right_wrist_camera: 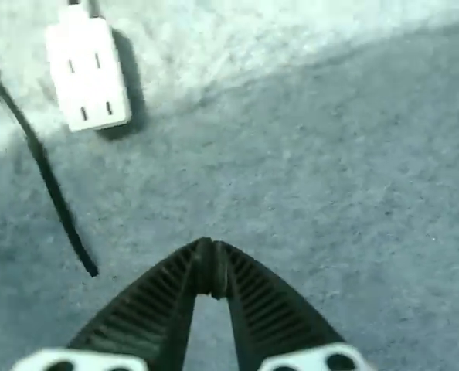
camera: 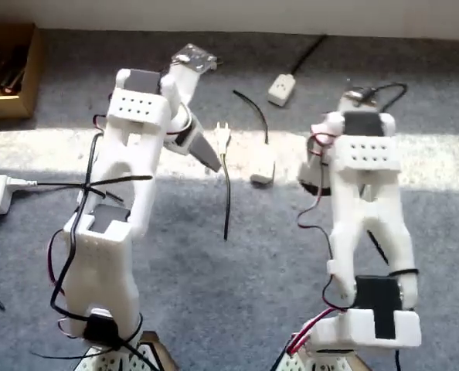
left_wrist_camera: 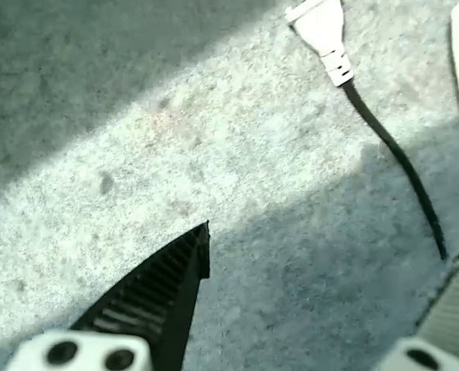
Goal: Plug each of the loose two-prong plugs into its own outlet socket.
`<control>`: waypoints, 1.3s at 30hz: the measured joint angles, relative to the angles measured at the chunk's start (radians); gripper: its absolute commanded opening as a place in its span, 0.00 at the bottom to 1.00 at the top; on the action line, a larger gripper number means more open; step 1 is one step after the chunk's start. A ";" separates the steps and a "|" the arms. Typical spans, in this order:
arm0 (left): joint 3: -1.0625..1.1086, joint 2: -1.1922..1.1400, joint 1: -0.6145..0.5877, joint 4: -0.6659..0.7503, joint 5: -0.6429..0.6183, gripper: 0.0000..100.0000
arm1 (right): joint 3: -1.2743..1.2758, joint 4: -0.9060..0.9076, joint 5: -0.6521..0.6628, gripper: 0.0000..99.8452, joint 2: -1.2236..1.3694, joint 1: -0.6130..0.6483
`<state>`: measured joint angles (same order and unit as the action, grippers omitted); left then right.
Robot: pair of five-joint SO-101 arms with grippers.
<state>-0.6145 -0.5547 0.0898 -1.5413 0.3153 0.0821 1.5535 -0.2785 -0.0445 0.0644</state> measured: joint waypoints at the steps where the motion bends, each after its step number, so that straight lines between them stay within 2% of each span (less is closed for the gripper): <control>1: 0.000 0.000 0.023 0.020 0.000 0.45 | 0.075 -0.046 0.034 0.01 -0.008 -0.049; 4: 0.000 0.000 0.084 0.098 0.000 0.45 | 0.290 -0.141 0.115 0.01 -0.018 -0.183; 7: 0.000 -0.025 0.137 0.195 0.009 0.45 | 0.430 -0.212 0.115 0.01 -0.025 -0.276; 11: 0.002 -0.107 0.181 0.285 0.094 0.45 | 0.471 -0.258 0.091 0.01 -0.025 -0.367; 18: 0.002 -0.201 0.199 0.356 0.176 0.45 | 0.543 -0.279 0.118 0.01 -0.026 -0.374; 29: -0.026 -0.216 0.244 0.361 0.204 0.45 | 0.667 -0.450 0.118 0.01 -0.028 -0.374; 34: -0.026 -0.216 0.313 0.364 0.106 0.45 | 0.672 -0.473 0.118 0.01 -0.028 -0.374; 39: -0.026 -0.224 0.333 0.365 -0.130 0.44 | 0.672 -0.473 0.120 0.01 -0.028 -0.374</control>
<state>-0.6406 -0.7787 0.4227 -1.1761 0.1849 0.7541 1.0810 -0.1588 -0.0721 -0.3099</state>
